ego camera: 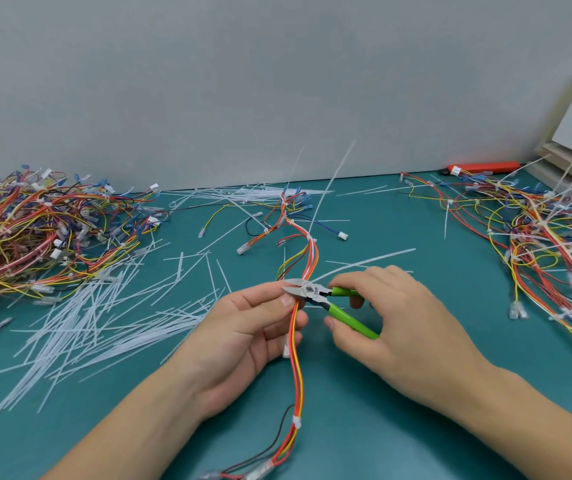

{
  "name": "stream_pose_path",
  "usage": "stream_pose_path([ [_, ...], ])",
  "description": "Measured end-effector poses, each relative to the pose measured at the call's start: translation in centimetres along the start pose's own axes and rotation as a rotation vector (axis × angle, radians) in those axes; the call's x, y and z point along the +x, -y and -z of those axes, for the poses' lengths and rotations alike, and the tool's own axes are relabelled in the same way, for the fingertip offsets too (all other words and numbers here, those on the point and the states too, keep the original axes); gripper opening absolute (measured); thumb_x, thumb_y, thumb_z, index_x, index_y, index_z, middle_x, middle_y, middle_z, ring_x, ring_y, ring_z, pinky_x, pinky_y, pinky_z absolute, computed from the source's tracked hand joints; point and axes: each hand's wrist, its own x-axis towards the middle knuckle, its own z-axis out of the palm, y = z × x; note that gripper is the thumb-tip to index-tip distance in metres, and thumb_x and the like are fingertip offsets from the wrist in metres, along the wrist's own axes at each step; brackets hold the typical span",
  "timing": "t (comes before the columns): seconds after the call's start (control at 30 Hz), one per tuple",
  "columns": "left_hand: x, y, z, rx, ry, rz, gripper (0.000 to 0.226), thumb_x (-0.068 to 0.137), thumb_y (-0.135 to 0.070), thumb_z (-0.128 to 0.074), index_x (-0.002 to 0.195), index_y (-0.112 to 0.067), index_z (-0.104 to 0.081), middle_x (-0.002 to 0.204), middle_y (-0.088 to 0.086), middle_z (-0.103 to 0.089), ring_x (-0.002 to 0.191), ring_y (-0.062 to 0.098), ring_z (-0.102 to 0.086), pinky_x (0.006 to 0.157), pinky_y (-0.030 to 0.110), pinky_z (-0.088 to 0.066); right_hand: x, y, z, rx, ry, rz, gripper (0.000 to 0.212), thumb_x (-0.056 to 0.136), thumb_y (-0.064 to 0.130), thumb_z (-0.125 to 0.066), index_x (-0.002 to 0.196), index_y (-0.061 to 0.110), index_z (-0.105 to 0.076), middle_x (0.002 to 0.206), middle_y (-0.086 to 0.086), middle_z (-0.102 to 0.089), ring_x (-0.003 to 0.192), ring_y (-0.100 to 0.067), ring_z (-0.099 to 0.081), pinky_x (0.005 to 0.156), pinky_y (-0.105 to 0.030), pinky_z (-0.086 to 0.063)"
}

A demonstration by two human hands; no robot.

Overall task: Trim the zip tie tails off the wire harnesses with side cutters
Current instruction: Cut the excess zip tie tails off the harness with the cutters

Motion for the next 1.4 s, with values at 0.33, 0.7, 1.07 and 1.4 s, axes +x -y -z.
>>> stream_pose_path([
  [0.33, -0.02, 0.05, -0.01, 0.01, 0.003, 0.004, 0.031, 0.085, -0.008, -0.068, 0.114, 0.002, -0.074, 0.097, 0.009, -0.07, 0.072, 0.015, -0.069, 0.062, 0.026, -0.057, -0.14, 0.33, 0.31, 0.002, 0.0, -0.081, 0.037, 0.081, 0.07, -0.046, 0.098, 0.041, -0.061, 0.072, 0.01, -0.05, 0.072, -0.01, -0.051, 0.062, -0.033, -0.047],
  [0.7, -0.01, -0.25, 0.38, 0.059, 0.063, 0.036, 0.033, 0.085, -0.012, -0.07, 0.116, -0.004, -0.075, 0.099, 0.011, -0.073, 0.073, 0.015, -0.069, 0.06, 0.024, -0.054, 0.19, -0.22, 0.3, 0.024, 0.062, -0.005, 0.039, 0.092, 0.05, -0.066, 0.128, 0.035, -0.065, 0.111, 0.019, -0.063, 0.11, -0.008, -0.055, 0.1, -0.039, -0.045],
  [1.07, 0.02, -0.2, 0.46, 0.108, 0.101, 0.017, 0.033, 0.085, -0.01, -0.07, 0.118, -0.003, -0.074, 0.103, 0.009, -0.072, 0.077, 0.013, -0.068, 0.067, 0.025, -0.056, -0.14, 0.01, 0.35, -0.023, 0.039, -0.11, 0.03, 0.083, 0.067, -0.052, 0.095, 0.04, -0.059, 0.075, 0.01, -0.054, 0.073, -0.011, -0.052, 0.058, -0.029, -0.044],
  [1.4, 0.04, -0.05, 0.17, 0.045, 0.043, 0.002, 0.035, 0.083, -0.005, -0.076, 0.118, -0.004, -0.075, 0.104, 0.013, -0.073, 0.074, 0.016, -0.068, 0.065, 0.026, -0.056, 0.0, 0.05, -0.14, -0.017, 0.118, -0.074, 0.038, 0.087, 0.067, -0.042, 0.114, 0.043, -0.056, 0.094, 0.02, -0.051, 0.097, -0.005, -0.048, 0.093, -0.03, -0.041],
])
